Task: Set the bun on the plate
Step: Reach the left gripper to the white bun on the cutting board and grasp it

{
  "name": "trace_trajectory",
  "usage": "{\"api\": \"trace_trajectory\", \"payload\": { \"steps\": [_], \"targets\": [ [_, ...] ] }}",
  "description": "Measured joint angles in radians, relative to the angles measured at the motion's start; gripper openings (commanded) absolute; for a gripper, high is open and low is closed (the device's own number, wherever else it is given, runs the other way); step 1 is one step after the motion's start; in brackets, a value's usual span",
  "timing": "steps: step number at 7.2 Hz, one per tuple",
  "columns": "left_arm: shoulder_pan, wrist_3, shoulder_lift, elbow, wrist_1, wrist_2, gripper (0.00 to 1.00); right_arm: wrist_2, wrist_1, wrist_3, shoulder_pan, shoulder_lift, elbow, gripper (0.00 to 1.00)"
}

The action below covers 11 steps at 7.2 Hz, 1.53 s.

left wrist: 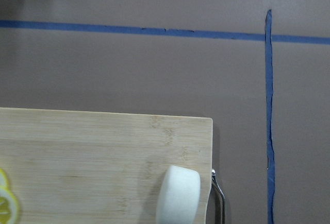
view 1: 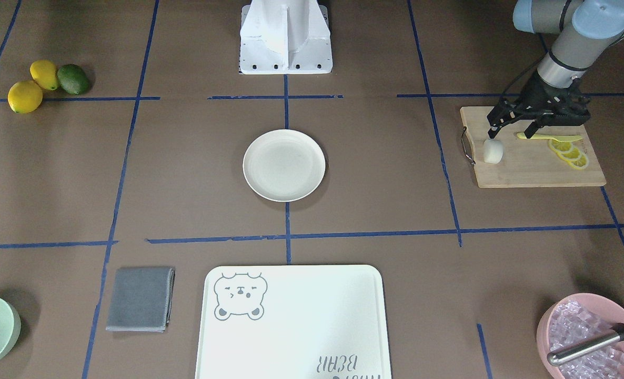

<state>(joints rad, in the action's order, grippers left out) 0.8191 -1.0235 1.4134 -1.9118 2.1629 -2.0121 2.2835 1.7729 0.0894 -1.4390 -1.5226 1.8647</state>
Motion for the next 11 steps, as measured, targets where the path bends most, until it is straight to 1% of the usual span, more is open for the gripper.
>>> {"api": "trace_trajectory", "payload": {
  "steps": [1, 3, 5, 7, 9, 10, 11],
  "targets": [
    [-0.021, -0.013, 0.006, 0.022, 0.027, 0.016, 1.00, 0.005, -0.001, 0.045, -0.031, -0.037, -0.011, 1.00],
    [-0.061, -0.023, 0.015, 0.042, 0.038, 0.052, 0.98, 0.020, -0.002, 0.066, -0.056, -0.093, -0.017, 1.00],
    [-0.078, -0.024, 0.037, 0.078, 0.037, 0.064, 0.97, 0.023, -0.003, 0.065, -0.060, -0.110, -0.019, 1.00],
    [-0.085, -0.023, 0.050, 0.105, 0.037, 0.065, 0.94, 0.023, -0.003, 0.064, -0.061, -0.113, -0.019, 1.00],
    [-0.087, -0.023, 0.047, 0.108, 0.037, 0.065, 0.88, 0.023, -0.003, 0.062, -0.061, -0.114, -0.019, 1.00],
    [-0.087, -0.023, 0.044, 0.106, 0.037, 0.065, 0.83, 0.024, -0.003, 0.061, -0.061, -0.113, -0.019, 1.00],
    [-0.087, -0.024, 0.042, 0.103, 0.037, 0.064, 0.74, 0.025, -0.003, 0.060, -0.061, -0.112, -0.018, 1.00]
  ]
}}
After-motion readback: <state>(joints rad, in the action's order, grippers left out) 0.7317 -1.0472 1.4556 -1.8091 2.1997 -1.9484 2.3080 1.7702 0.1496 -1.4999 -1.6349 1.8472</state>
